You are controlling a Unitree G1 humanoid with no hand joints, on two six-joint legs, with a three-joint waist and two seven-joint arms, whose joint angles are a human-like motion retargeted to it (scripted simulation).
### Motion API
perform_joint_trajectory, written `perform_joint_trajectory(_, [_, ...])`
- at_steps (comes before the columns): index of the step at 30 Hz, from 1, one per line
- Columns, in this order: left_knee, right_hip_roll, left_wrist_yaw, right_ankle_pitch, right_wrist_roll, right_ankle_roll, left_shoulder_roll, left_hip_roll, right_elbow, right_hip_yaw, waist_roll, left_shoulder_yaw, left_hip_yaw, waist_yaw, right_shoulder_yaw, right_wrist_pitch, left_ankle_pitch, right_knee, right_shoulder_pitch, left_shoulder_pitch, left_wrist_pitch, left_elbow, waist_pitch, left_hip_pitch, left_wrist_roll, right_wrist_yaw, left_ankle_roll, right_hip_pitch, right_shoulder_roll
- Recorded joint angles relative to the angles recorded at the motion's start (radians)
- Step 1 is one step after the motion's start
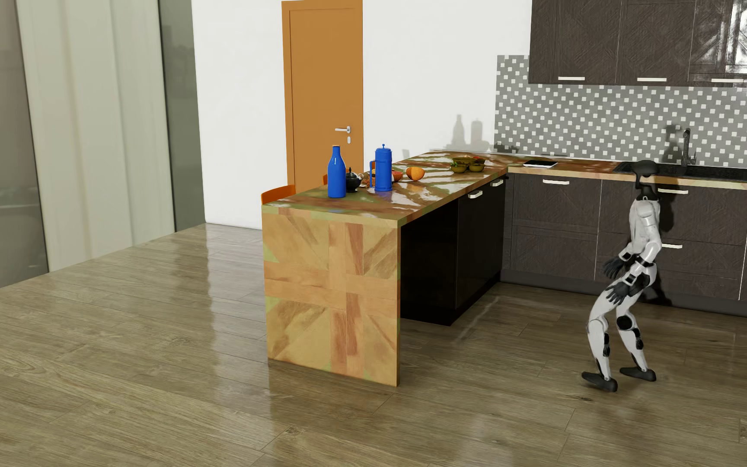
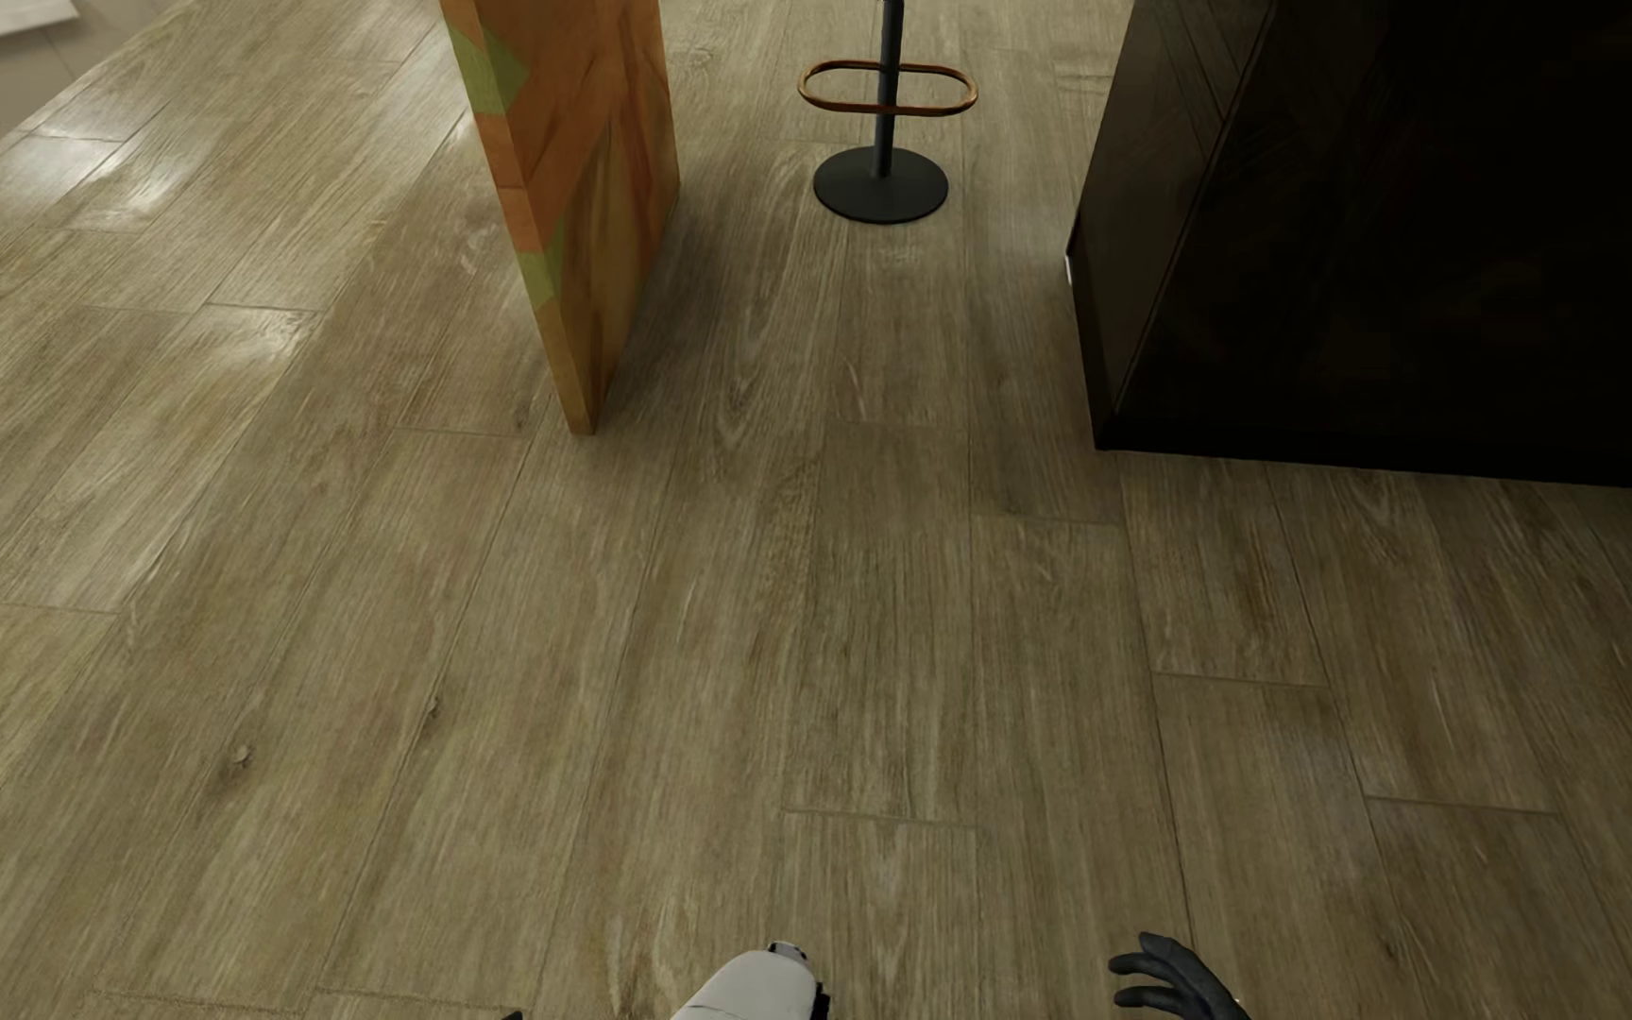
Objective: Rotate 180
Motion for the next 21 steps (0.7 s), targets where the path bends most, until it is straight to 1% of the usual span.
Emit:
perform_joint_trajectory(1, [0.118,-0.009,0.005,-0.007,0.011,0.001,0.005,0.047,-0.033,-0.039,0.028,0.01,0.052,-0.017,-0.017,0.021,-0.095,-0.003,-0.038,-0.001,0.003,-0.004,0.007,0.011,0.013,0.011,-0.02,0.027,0.002])
perform_joint_trajectory(2, [0.18,-0.018,0.001,-0.032,0.029,0.006,0.002,0.09,-0.058,-0.059,0.05,0.007,0.073,-0.034,-0.003,0.006,-0.121,0.02,-0.054,-0.008,0.017,-0.001,-0.004,0.044,0.052,0.012,-0.041,0.028,0.005])
perform_joint_trajectory(3, [0.091,-0.027,-0.022,-0.048,0.049,0.016,0.031,0.114,-0.062,-0.071,0.068,-0.025,0.043,-0.058,0.012,-0.037,-0.031,0.125,-0.051,-0.025,0.029,0.025,-0.016,0.093,0.092,-0.003,-0.009,-0.013,0.034])
perform_joint_trajectory(4, [0.077,-0.052,-0.048,0.019,0.062,0.024,0.039,0.087,-0.06,-0.065,0.069,-0.017,0.025,-0.092,0.032,-0.065,0.028,0.282,-0.054,-0.033,0.035,0.039,0.004,0.1,0.121,-0.025,-0.008,-0.075,0.069])
perform_joint_trajectory(5, [0.068,-0.039,-0.067,0.174,0.064,0.028,0.043,0.066,-0.069,-0.018,0.069,-0.043,0.0,-0.105,0.046,-0.069,0.042,0.414,-0.05,-0.023,0.027,0.062,0.017,0.104,0.135,-0.043,-0.006,-0.151,0.078])
perform_joint_trajectory(6, [0.037,-0.008,-0.085,0.172,0.062,0.028,0.05,0.053,-0.029,0.026,0.041,-0.04,-0.004,-0.142,0.01,-0.078,0.063,0.354,-0.076,0.01,0.018,0.072,0.019,0.111,0.131,-0.05,-0.007,-0.199,0.098])
perform_joint_trajectory(7, [0.017,0.024,-0.086,0.106,0.061,0.022,0.031,0.054,-0.022,0.05,0.017,-0.003,0.007,-0.18,-0.026,-0.083,0.072,0.199,-0.088,0.056,0.02,0.03,0.027,0.13,0.137,-0.047,-0.01,-0.219,0.089])
perform_joint_trajectory(8, [0.024,0.034,-0.075,0.141,0.059,0.009,0.028,0.049,-0.013,0.06,0.007,0.006,0.004,-0.213,-0.042,-0.098,0.068,0.026,-0.065,0.065,0.024,-0.003,0.022,0.131,0.165,-0.036,-0.011,-0.211,0.047])
perform_joint_trajectory(9, [0.026,0.04,-0.084,0.242,0.058,0.007,0.038,0.05,0.007,0.068,0.006,-0.009,0.008,-0.224,-0.024,-0.1,0.063,-0.017,-0.044,0.021,0.019,0.008,0.008,0.131,0.189,-0.034,-0.012,-0.197,0.007])
perform_joint_trajectory(10, [0.009,0.042,-0.1,0.251,0.054,0.005,0.05,0.056,-0.006,0.072,0.006,-0.023,0.018,-0.237,-0.026,-0.086,0.07,-0.036,-0.024,-0.033,0.013,0.016,-0.004,0.139,0.196,-0.039,-0.012,-0.192,0.002])
perform_joint_trajectory(11, [-0.019,0.038,-0.122,0.247,0.049,0.017,0.052,0.06,-0.02,0.061,0.014,-0.02,0.017,-0.252,-0.047,-0.075,0.084,-0.066,0.004,-0.091,0.009,0.007,-0.01,0.154,0.187,-0.048,-0.011,-0.174,0.004])
perform_joint_trajectory(12, [-0.039,0.04,-0.139,0.16,0.048,0.028,0.047,0.065,-0.01,0.056,0.015,-0.002,0.016,-0.273,-0.054,-0.068,0.093,-0.047,0.002,-0.122,-0.009,0.038,-0.015,0.168,0.164,-0.058,-0.013,-0.174,0.032])
perform_joint_trajectory(13, [-0.052,0.039,-0.151,0.107,0.049,0.038,0.043,0.069,-0.021,0.053,0.012,-0.008,0.02,-0.287,-0.042,-0.063,0.097,-0.031,0.007,-0.129,-0.022,0.038,-0.02,0.179,0.137,-0.06,-0.015,-0.175,0.04])
perform_joint_trajectory(14, [-0.067,0.033,-0.163,0.146,0.054,0.051,0.035,0.069,-0.005,0.05,0.005,-0.01,0.024,-0.283,-0.042,-0.069,0.102,-0.052,0.014,-0.14,-0.027,0.025,-0.017,0.197,0.11,-0.057,-0.017,-0.159,0.033])
perform_joint_trajectory(15, [-0.076,0.026,-0.168,0.222,0.065,0.058,0.044,0.065,-0.014,0.051,-0.003,-0.015,0.027,-0.273,-0.043,-0.067,0.106,-0.082,0.025,-0.141,-0.03,0.002,-0.017,0.205,0.093,-0.053,-0.019,-0.147,0.019])
perform_joint_trajectory(16, [-0.076,0.031,-0.165,0.286,0.077,0.04,0.032,0.064,0.002,0.054,0.003,-0.002,0.024,-0.267,-0.05,-0.072,0.106,-0.112,0.014,-0.138,-0.034,-0.004,-0.017,0.203,0.085,-0.051,-0.02,-0.135,0.008])
perform_joint_trajectory(17, [-0.079,0.037,-0.152,0.255,0.086,-0.027,0.027,0.067,-0.01,0.05,0.015,-0.003,0.022,-0.269,-0.046,-0.075,0.109,-0.108,-0.001,-0.134,-0.039,0.025,-0.012,0.206,0.086,-0.052,-0.02,-0.133,0.008])
perform_joint_trajectory(18, [-0.083,0.037,-0.138,0.204,0.082,-0.063,0.034,0.066,-0.018,0.048,0.019,0.005,0.021,-0.275,-0.052,-0.095,0.112,-0.081,-0.018,-0.107,-0.033,0.016,-0.01,0.206,0.098,-0.052,-0.021,-0.144,0.02])
perform_joint_trajectory(19, [-0.091,0.037,-0.121,0.212,0.071,-0.055,0.043,0.065,-0.029,0.052,0.022,-0.005,0.024,-0.265,-0.047,-0.118,0.116,-0.087,-0.017,-0.101,-0.02,0.022,-0.008,0.211,0.111,-0.05,-0.021,-0.141,0.024])
perform_joint_trajectory(20, [-0.101,0.03,-0.102,0.234,0.062,-0.003,0.039,0.063,-0.019,0.048,0.028,-0.006,0.021,-0.249,-0.029,-0.146,0.122,-0.111,0.004,-0.109,0.001,0.035,-0.014,0.209,0.12,-0.047,-0.021,-0.135,0.018])
perform_joint_trajectory(21, [-0.108,0.027,-0.085,0.262,0.054,0.05,0.037,0.062,-0.014,0.052,0.031,-0.007,0.023,-0.247,-0.026,-0.136,0.125,-0.124,-0.005,-0.105,0.024,0.024,-0.004,0.22,0.123,-0.043,-0.021,-0.123,0.033])
